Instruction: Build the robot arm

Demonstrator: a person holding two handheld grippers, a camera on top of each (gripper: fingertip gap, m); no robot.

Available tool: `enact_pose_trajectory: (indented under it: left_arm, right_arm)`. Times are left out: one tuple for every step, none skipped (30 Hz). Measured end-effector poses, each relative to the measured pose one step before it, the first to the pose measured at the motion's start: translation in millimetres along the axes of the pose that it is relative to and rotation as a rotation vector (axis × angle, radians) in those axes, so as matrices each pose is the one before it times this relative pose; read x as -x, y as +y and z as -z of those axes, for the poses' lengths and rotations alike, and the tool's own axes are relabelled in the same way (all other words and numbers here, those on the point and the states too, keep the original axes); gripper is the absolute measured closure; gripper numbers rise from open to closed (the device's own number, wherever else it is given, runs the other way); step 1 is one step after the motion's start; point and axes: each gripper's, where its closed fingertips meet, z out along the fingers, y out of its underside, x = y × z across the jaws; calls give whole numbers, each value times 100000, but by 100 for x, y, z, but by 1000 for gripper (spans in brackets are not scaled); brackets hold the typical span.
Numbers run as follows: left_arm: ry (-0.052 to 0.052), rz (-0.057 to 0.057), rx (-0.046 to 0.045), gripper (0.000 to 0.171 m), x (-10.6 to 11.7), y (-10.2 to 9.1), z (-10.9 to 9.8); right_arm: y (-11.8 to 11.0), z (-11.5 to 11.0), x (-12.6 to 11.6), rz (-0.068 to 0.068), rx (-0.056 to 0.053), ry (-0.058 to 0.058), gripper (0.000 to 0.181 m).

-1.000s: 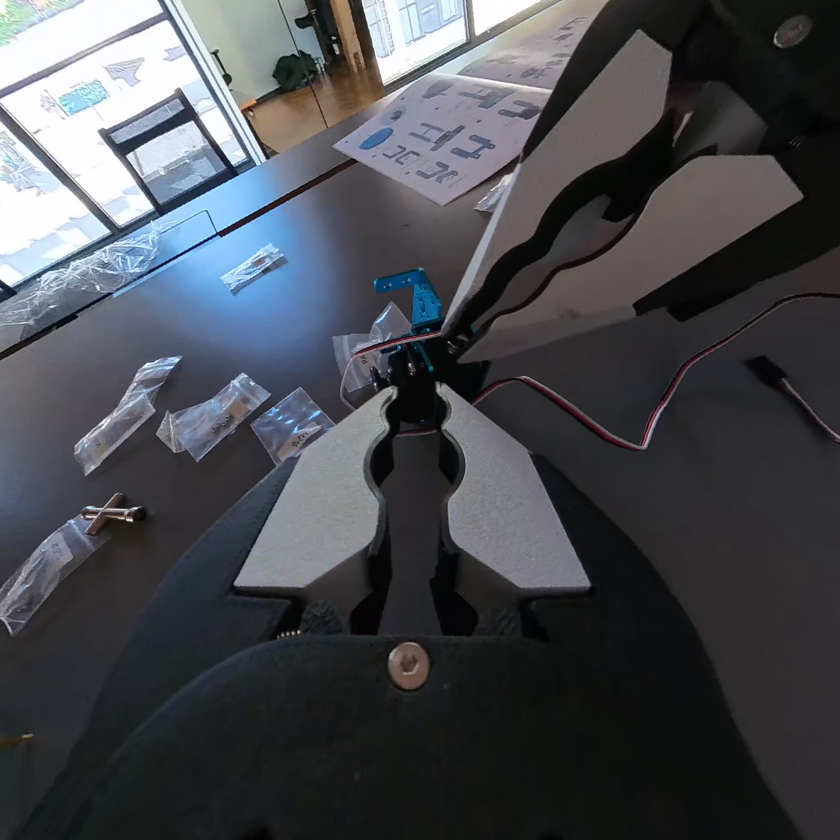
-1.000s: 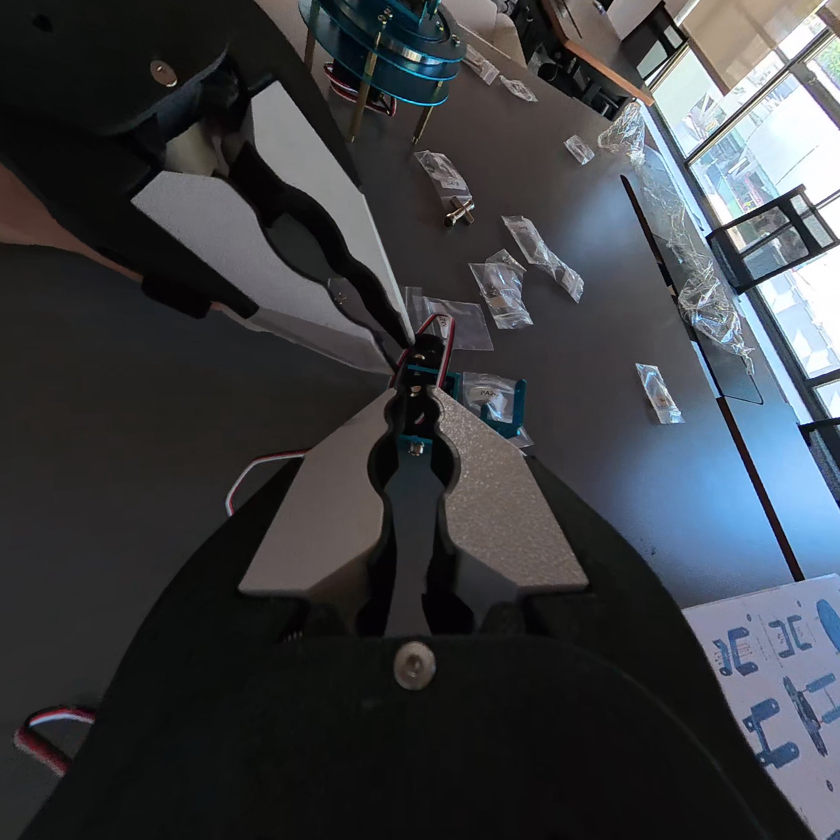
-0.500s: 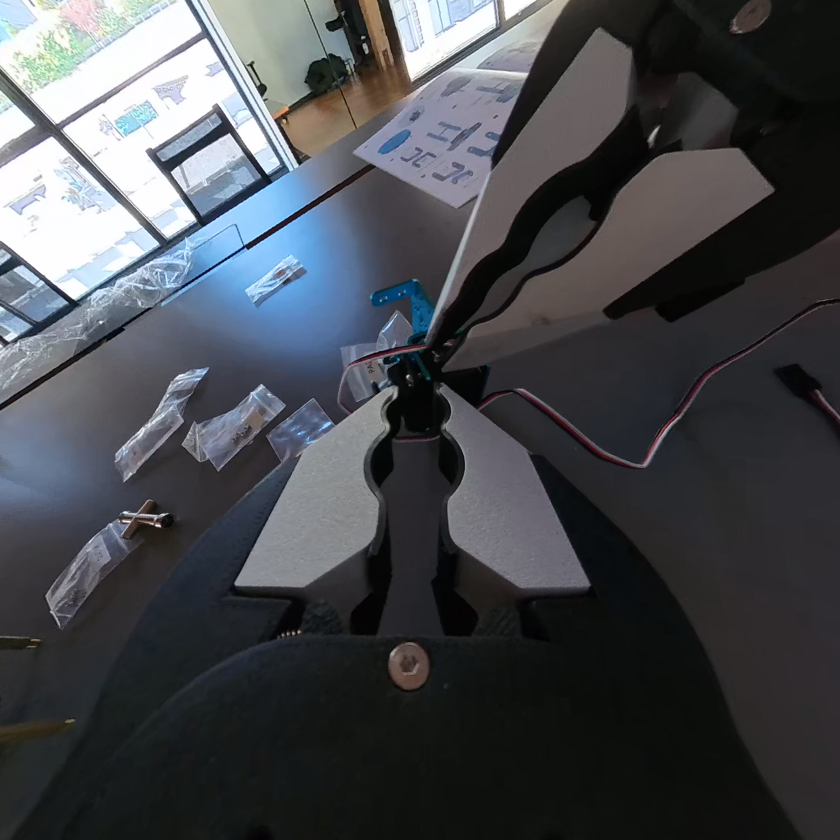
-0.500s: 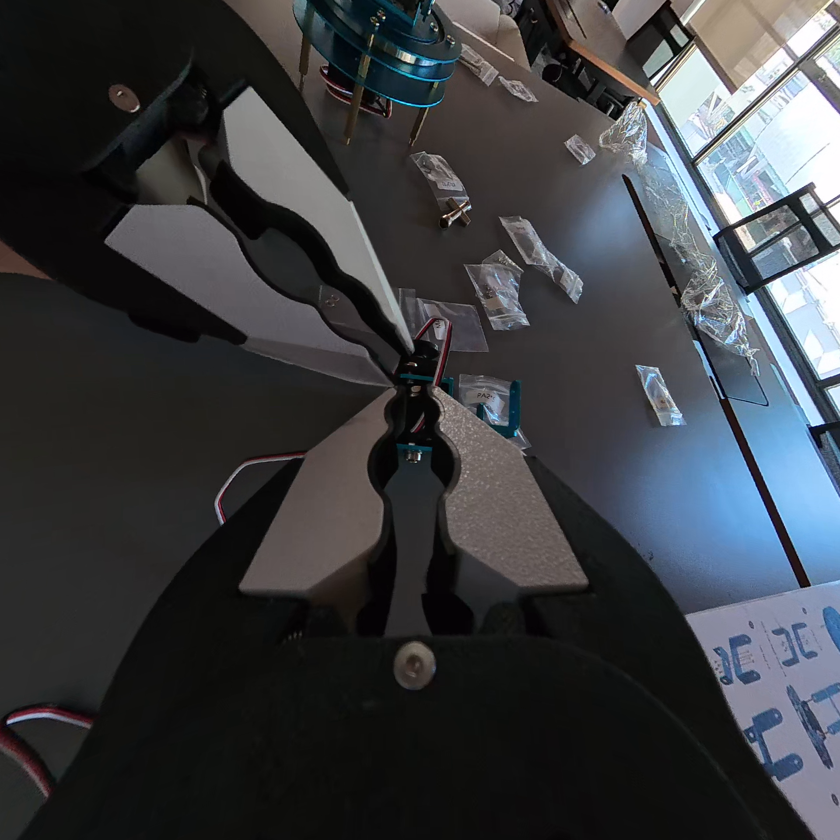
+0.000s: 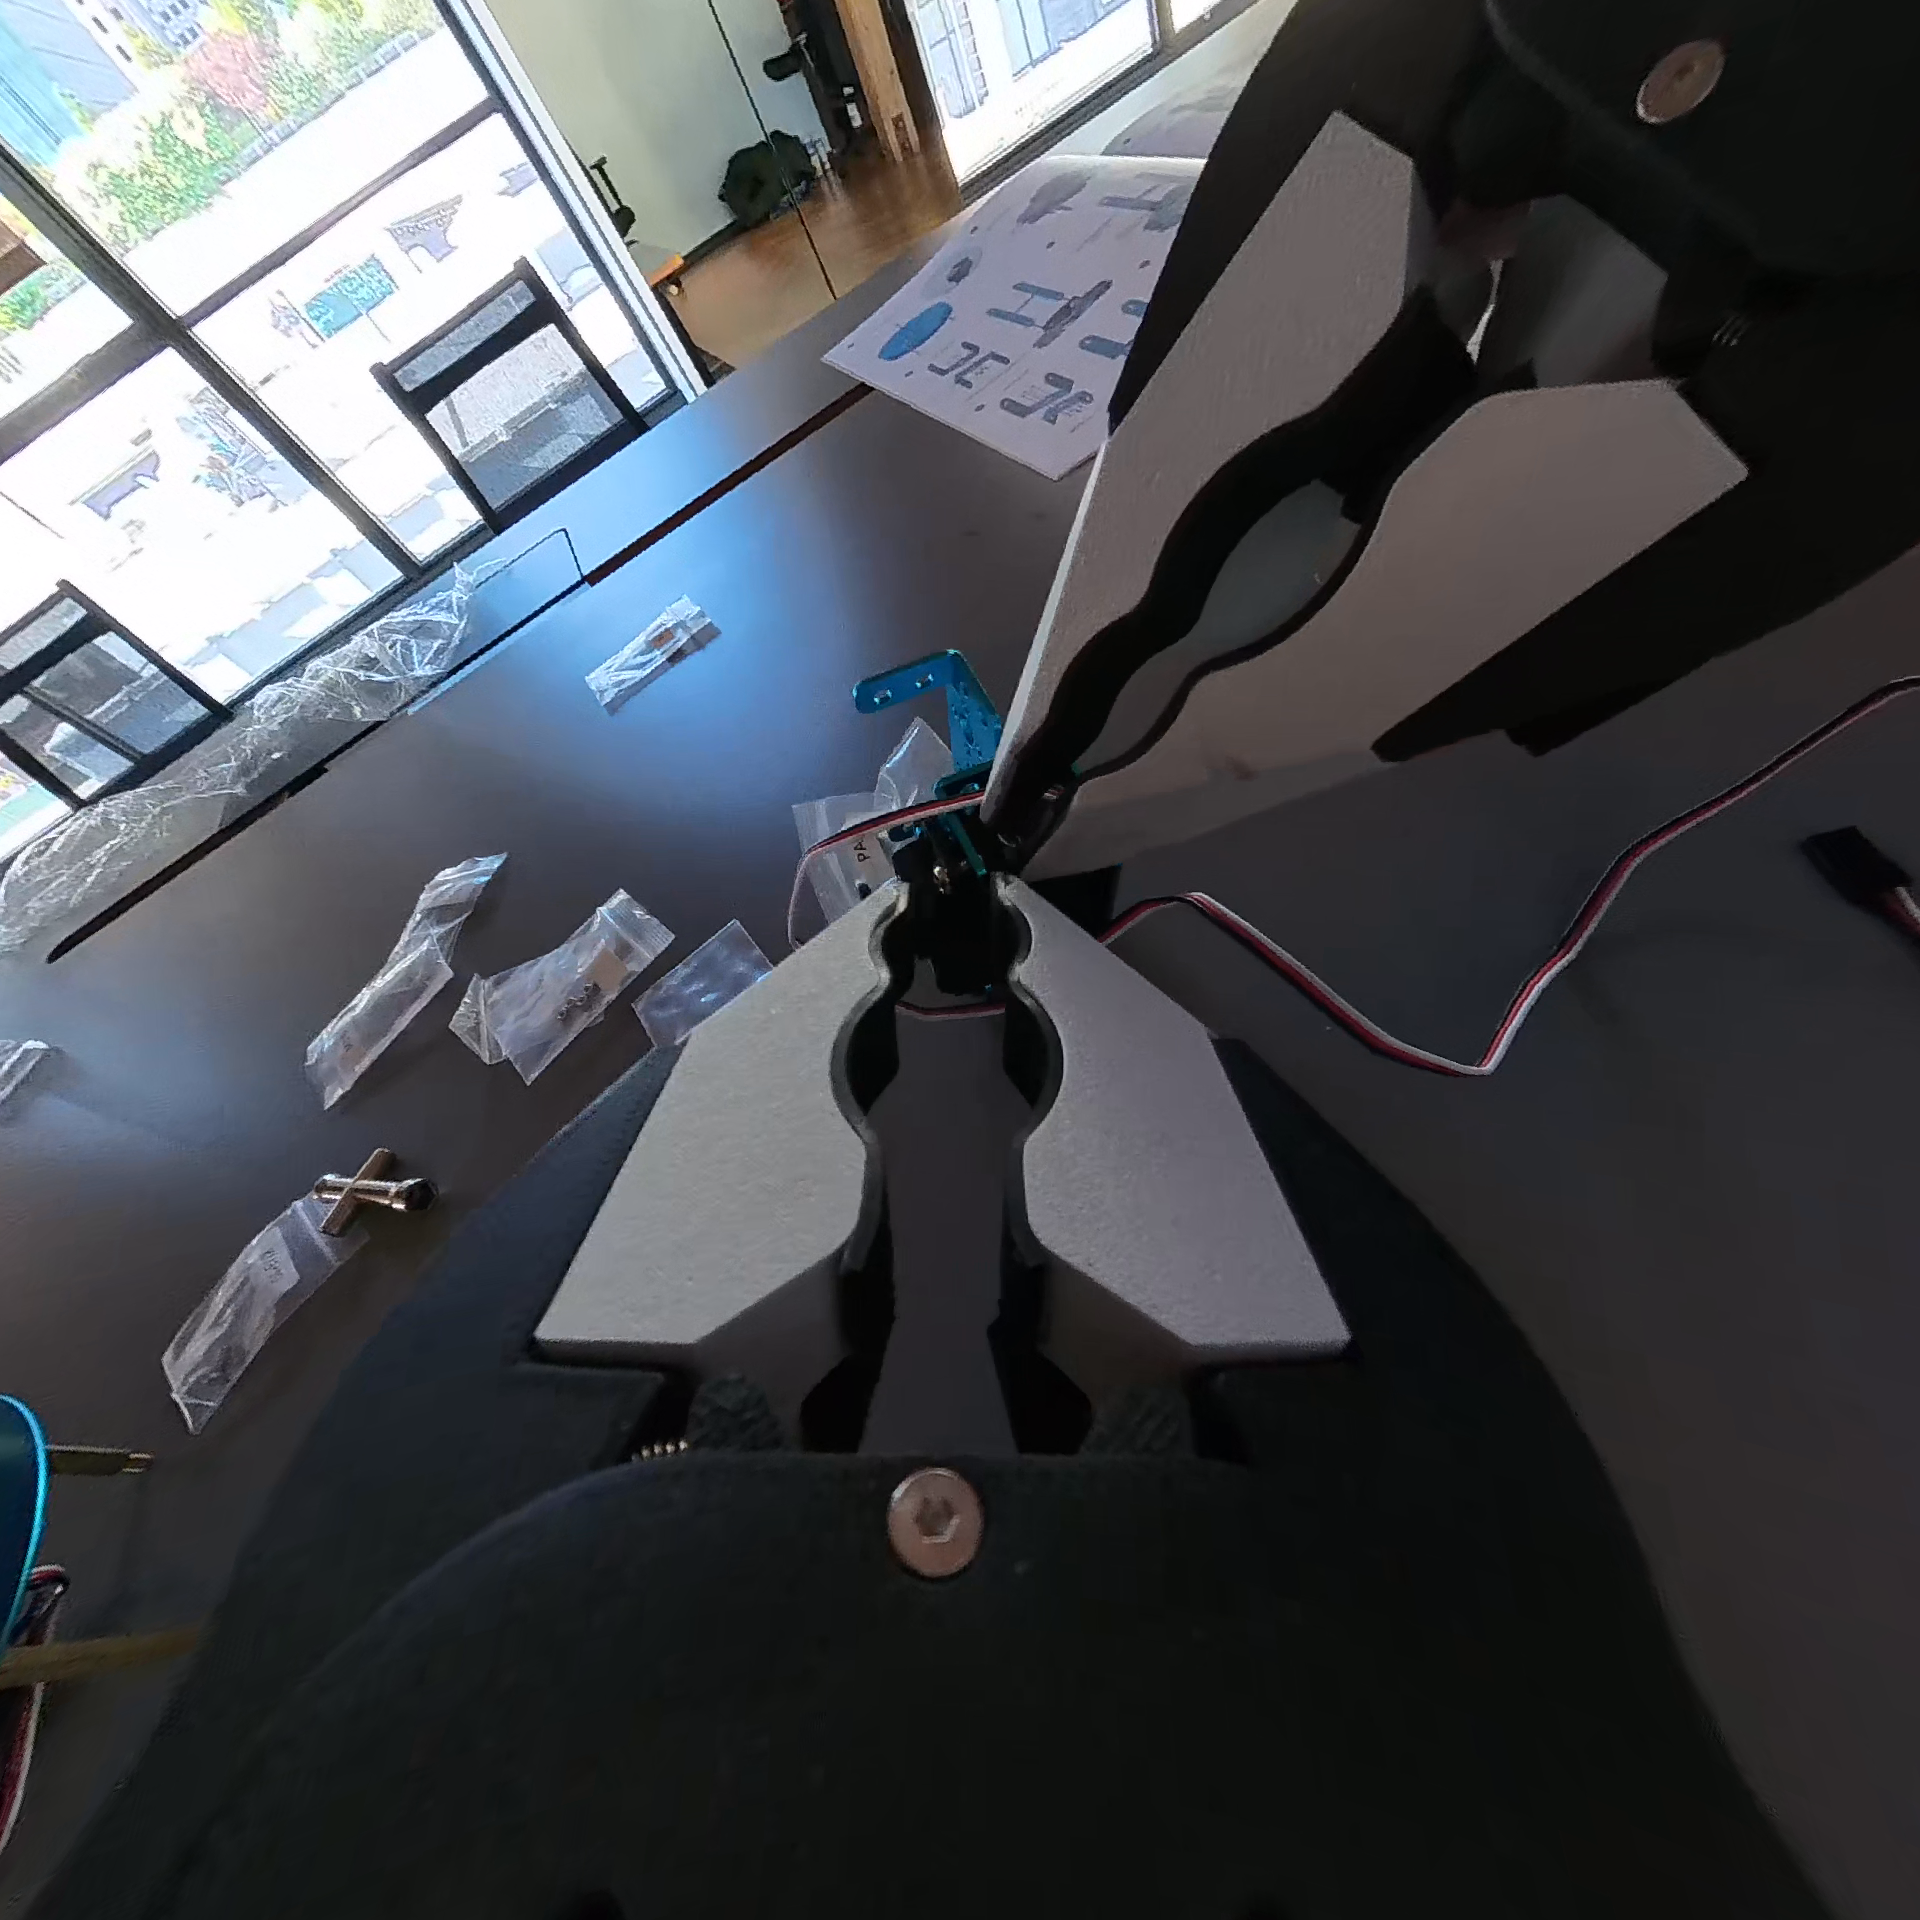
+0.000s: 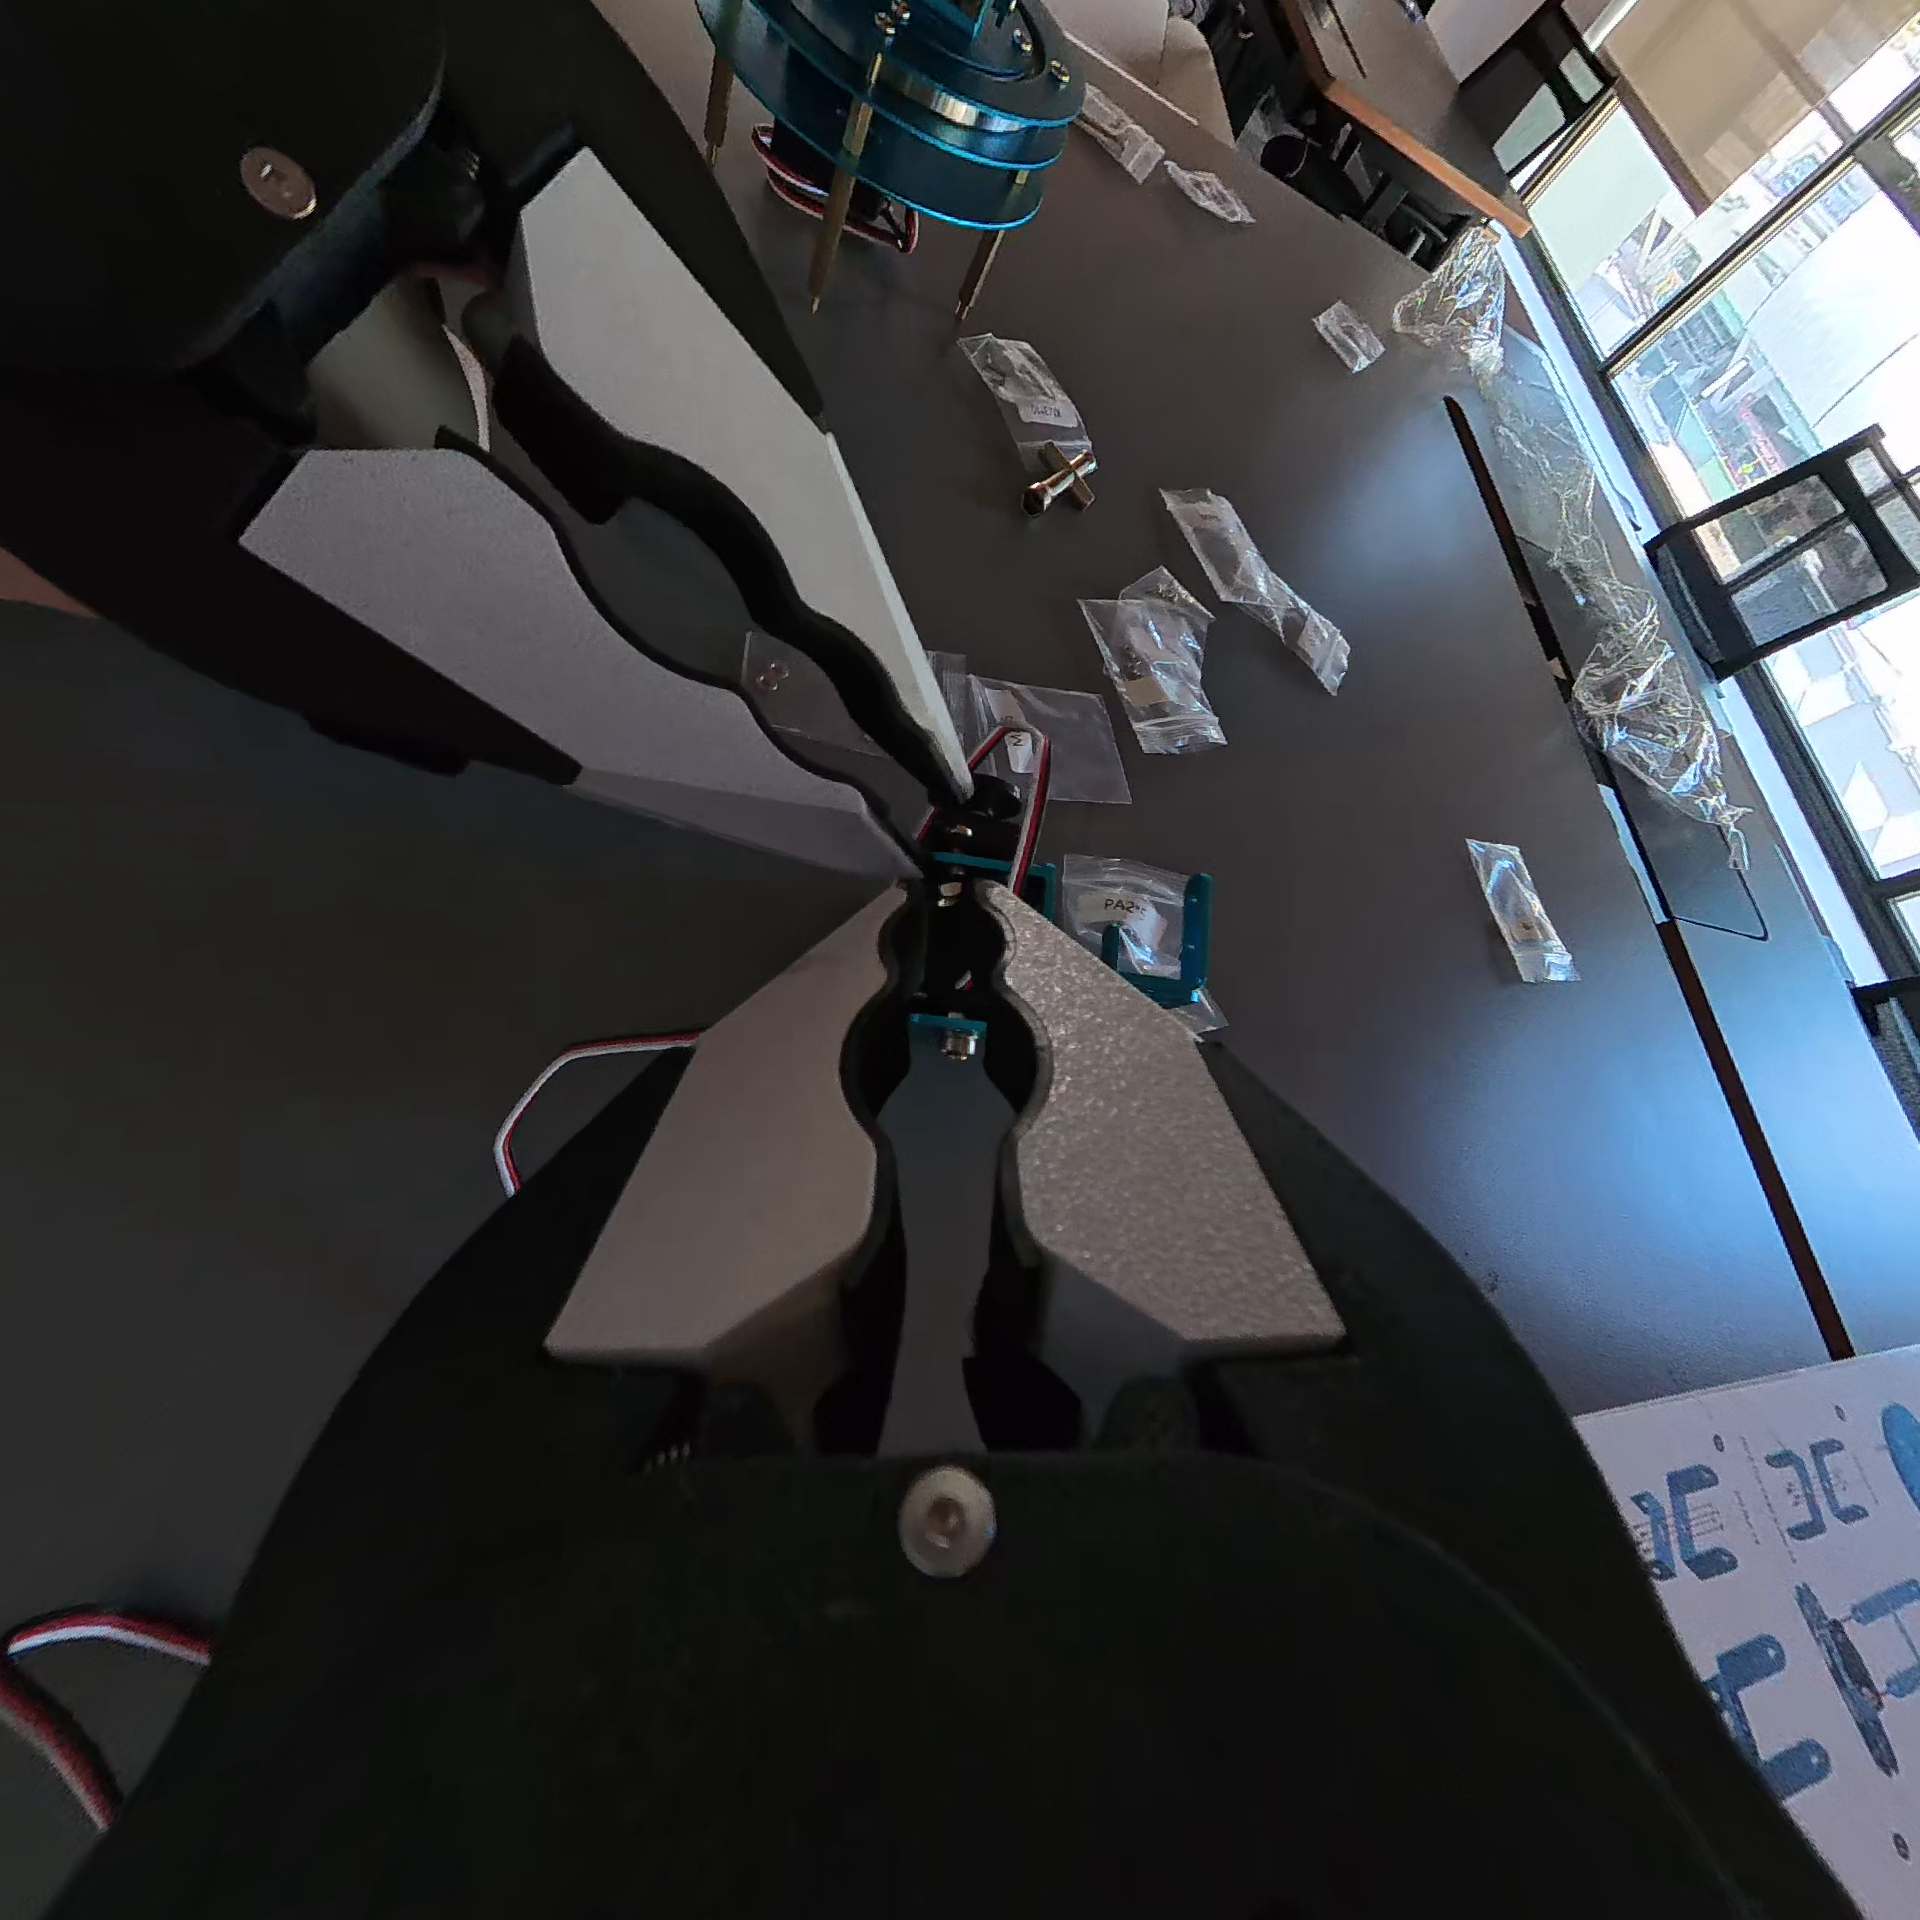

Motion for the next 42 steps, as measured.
enact_pose_trajectory:
  left_arm:
    - [658, 142, -605, 159, -44, -75, 7]
    - [361, 386, -303, 160, 20, -46, 11]
    - [368, 456, -74, 159, 17, -12, 3]
    - [756, 170, -163, 160, -37, -34, -6]
    - [121, 121, -65, 159, 48, -31, -18]
    - [195, -216, -247, 159, 22, -65, -12]
    - [412, -302, -15, 159, -16, -31, -35]
    - [390, -130, 322, 159, -1, 18, -57]
    - [244, 90, 243, 158, 21, 8, -48]
    - [755, 219, 127, 159, -63, 1, -59]
    - [927, 323, 87, 161, -98, 9, -52]
    - [414, 445, 25, 161, -11, 1, -48]
    - [452, 316, -18, 161, -31, -1, -46]
    - [267, 354, 49, 161, 9, 4, -39]
    - [130, 376, -56, 162, 13, -4, -18]
    - [-14, 378, 16, 162, 26, 1, -19]
    - [60, 376, 16, 162, 9, 1, -12]
    - [116, 368, -12, 162, 11, -1, 9]
    - [109, 450, -107, 162, 6, 7, 1]
    - [181, 646, -191, 162, -1, -4, 10]
    - [218, 611, -224, 162, -7, 0, 4]
    - [268, 576, -176, 162, -1, -4, 5]
    - [375, 786, -139, 162, -4, 9, 5]
    - [555, 988, -100, 162, -14, -16, -1]
    - [616, 1082, -107, 162, -29, -18, -1]
    - [496, 958, -87, 162, -24, -19, 9]
    - [171, 335, 9, 162, -9, -5, 13]
    - [134, -66, -29, 162, 13, 8, 9]
    - [413, 451, -101, 162, 4, -2, 15]
    - [810, 1004, -102, 162, -12, 3, 9]
    - [1172, 1411, -156, 162, -12, -5, 18]
    - [1293, 1781, -257, 162, -7, -10, 20]
    - [1282, 1781, -373, 162, -16, -13, 14]
    - [1329, 1564, -364, 162, -29, -13, 9]
    - [1494, 1747, -261, 162, -29, -5, 31]
    - [1478, 2168, -106, 162, -25, -5, 25]
    - [1539, 1849, 28, 162, -40, 4, 38]
    - [1625, 1550, 52, 162, -47, 19, 36]
    - [1649, 1799, -85, 163, -62, -2, 38]
    - [1651, 1882, -175, 163, -83, -3, 28]
    - [1646, 1466, -99, 162, -108, 23, 8]
    - [1107, 1279, 172, 162, -79, 52, -15]
  right_arm:
    - [4, -10, 4, -402, -58, -205, 175]
    - [-10, -24, -38, -264, -62, 72, 175]
    - [6, -12, -16, -23, -24, 97, 175]
    - [-5, -10, 7, 54, 56, -28, 175]
    - [10, -15, -12, -27, 157, 199, 175]
    - [0, -5, -3, 107, 52, 168, 175]
    - [-2, 0, -10, 0, 132, 91, 175]
    - [-21, 17, 11, 119, 79, 32, 175]
    - [19, 1, -9, 282, 241, 141, 175]
    - [28, 11, -23, 365, 313, 258, 175]
    - [3, 13, -39, 412, 196, 385, 175]
    - [25, -8, -9, 371, 275, 151, 175]
    - [41, -20, -3, 309, 321, 50, 175]
    - [32, -29, -9, 184, 145, -9, 175]
    - [8, -29, -10, -18, -21, 47, 175]
    - [7, -13, -40, -90, -85, 42, 175]
    - [3, -21, -44, -198, -121, 69, 175]
    - [-12, -6, -34, -314, -261, 40, 175]
    - [-14, -12, -61, -255, -372, 209, 175]
    - [16, -14, -47, -129, -354, 176, 175]
    - [26, -38, 0, -321, -410, -125, 175]
    - [33, -40, 6, -441, -367, -169, 175]
    - [47, -49, -13, -217, -232, -71, 175]
    - [34, -48, 47, 97, -250, -342, 175]
    - [-8, -59, 62, 258, -429, -301, 175]
    - [34, -66, 52, 196, -207, -176, 175]
    - [-15, -54, 41, 51, -422, -77, 175]
    - [-18, -14, 4, -32, -371, -18, 175]
    - [-1, -8, -1, -364, -371, -160, 175]
    - [6, -1, 1, -554, -415, -190, 175]
    - [-11, 8, -4, -351, -503, -70, 175]
    - [-3, -7, -1, -228, -551, 79, 175]
    - [-9, -4, -3, -250, -583, 162, 175]
    - [-12, 0, -3, -364, -498, 211, 175]
    - [-6, 14, -14, -443, -630, 347, 175]
    - [-15, 1, -16, -496, -749, 408, 175]
    - [-3, 4, -3, -697, -762, 414, 175]
    - [2, 5, -19, -726, -683, 390, 175]
    - [-21, 26, -37, -683, -799, 441, 175]
    - [-21, 21, -36, -738, -802, 397, 175]
    - [5, 18, -92, -845, -638, 662, 175]
    - [25, -3, -57, -644, -636, 583, 175]
